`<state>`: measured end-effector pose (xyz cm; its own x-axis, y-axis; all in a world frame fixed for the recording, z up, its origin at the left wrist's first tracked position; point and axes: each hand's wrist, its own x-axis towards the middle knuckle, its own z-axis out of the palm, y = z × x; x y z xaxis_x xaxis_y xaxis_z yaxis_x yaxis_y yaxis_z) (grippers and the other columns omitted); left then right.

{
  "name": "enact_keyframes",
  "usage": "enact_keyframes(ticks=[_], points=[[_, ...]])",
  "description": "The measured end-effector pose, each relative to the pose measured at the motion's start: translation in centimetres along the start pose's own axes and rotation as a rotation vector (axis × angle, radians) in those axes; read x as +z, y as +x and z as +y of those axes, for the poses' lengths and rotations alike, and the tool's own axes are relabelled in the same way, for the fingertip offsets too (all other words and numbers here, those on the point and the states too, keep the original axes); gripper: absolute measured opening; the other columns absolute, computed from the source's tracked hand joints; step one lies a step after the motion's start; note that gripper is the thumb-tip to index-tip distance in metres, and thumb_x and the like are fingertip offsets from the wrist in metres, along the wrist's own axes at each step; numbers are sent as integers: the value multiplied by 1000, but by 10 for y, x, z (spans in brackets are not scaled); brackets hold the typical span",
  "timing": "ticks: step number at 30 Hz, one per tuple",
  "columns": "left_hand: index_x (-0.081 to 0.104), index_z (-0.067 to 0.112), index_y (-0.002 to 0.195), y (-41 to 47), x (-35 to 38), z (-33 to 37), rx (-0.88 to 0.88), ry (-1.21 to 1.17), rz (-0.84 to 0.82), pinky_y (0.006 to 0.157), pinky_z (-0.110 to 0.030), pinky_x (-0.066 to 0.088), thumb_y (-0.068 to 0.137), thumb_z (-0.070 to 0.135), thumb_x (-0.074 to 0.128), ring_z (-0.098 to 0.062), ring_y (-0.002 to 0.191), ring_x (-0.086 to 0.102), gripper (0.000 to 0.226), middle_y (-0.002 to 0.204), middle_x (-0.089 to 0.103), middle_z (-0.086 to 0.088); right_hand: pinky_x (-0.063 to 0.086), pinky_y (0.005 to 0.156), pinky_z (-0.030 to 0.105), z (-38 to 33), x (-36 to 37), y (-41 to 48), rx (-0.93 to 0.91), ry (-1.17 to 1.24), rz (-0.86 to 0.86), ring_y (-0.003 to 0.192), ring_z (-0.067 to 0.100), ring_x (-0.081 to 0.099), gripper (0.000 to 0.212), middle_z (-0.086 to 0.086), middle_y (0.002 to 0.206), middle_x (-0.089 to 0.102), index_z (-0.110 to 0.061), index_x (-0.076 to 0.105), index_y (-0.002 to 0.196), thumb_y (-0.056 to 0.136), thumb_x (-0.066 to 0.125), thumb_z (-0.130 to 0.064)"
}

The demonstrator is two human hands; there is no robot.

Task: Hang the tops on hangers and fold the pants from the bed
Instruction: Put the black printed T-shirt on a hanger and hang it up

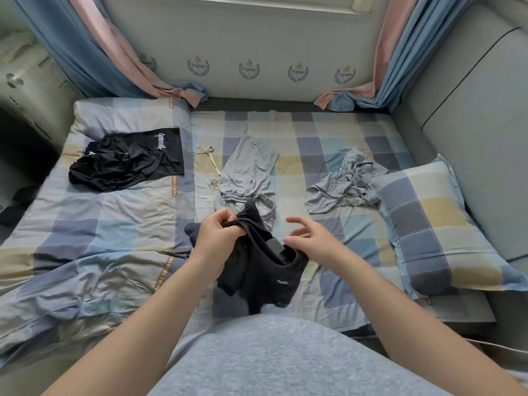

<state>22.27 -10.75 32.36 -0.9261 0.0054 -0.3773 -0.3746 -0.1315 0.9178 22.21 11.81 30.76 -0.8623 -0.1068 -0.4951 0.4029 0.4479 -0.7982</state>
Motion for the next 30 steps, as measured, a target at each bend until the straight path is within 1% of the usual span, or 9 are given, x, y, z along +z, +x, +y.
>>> enact_keyframes(ticks=[2, 5, 8, 12, 15, 18, 23, 27, 30], points=[[39, 25, 59, -5, 1, 8, 30, -27, -28, 55, -31, 21, 71, -10, 57, -16, 60, 30, 42, 62, 34, -2, 54, 79, 17, -7, 23, 3, -45, 39, -129, 106, 17, 65, 40, 0, 114, 67, -37, 62, 118, 79, 73, -39], [38, 25, 57, -11, -4, 19, 51, -62, -50, 55, -31, 20, 61, -4, 57, -14, 58, 28, 35, 62, 33, -1, 56, 92, 43, -4, 53, 14, -43, -94, -177, 105, 27, 68, 24, 6, 106, 74, -22, 72, 106, 85, 67, -33], [40, 26, 57, -13, -18, 26, 66, -79, -36, 54, -30, 21, 62, -3, 57, -14, 57, 30, 34, 62, 34, 0, 56, 87, 45, 8, 61, 23, -31, -333, -147, 101, 28, 69, 12, 10, 100, 74, -13, 70, 95, 90, 63, -21], [50, 19, 73, -12, -45, 25, 97, -9, 127, 50, -23, 39, 77, -12, 59, -13, 56, 47, 32, 60, 51, 4, 54, 71, 43, 12, 44, 25, -33, -153, 113, 86, 16, 75, 30, 14, 74, 70, -15, 37, 67, 89, 54, -3], [58, 15, 92, -16, -56, 19, 88, -13, 130, 52, -20, 49, 83, -16, 57, -8, 59, 61, 33, 67, 66, 8, 54, 83, 47, 2, 33, 27, -146, -89, 106, 96, 19, 72, 26, 17, 93, 72, -15, 44, 74, 90, 61, -4], [63, 18, 94, -22, -52, 16, 87, -29, 69, 60, -24, 52, 70, -5, 64, -13, 68, 65, 33, 77, 69, 3, 51, 95, 24, -14, 52, 24, -188, -115, -224, 112, 4, 62, 23, -11, 116, 67, -36, 60, 101, 87, 74, -25], [63, 19, 93, -22, -50, 18, 98, -49, 45, 60, -23, 53, 63, 2, 61, -14, 68, 65, 35, 73, 69, 6, 55, 91, 35, -18, 92, 23, -204, -211, -183, 100, 9, 68, 14, -5, 102, 74, -22, 71, 104, 92, 69, -28], [63, 17, 98, -23, -64, 17, 87, -68, 59, 58, -24, 50, 63, 2, 60, -15, 66, 63, 38, 73, 68, 5, 51, 74, 32, -11, 85, 20, -158, -266, -98, 74, -3, 63, 16, -16, 78, 70, -29, 66, 78, 92, 62, -23], [64, 18, 105, -22, -72, 15, 81, -68, 17, 56, -23, 50, 64, 2, 61, -13, 64, 63, 44, 72, 66, 5, 53, 85, 35, -19, 93, 18, -197, -244, -110, 87, 9, 67, 6, -7, 86, 70, -16, 66, 86, 91, 65, -19]])
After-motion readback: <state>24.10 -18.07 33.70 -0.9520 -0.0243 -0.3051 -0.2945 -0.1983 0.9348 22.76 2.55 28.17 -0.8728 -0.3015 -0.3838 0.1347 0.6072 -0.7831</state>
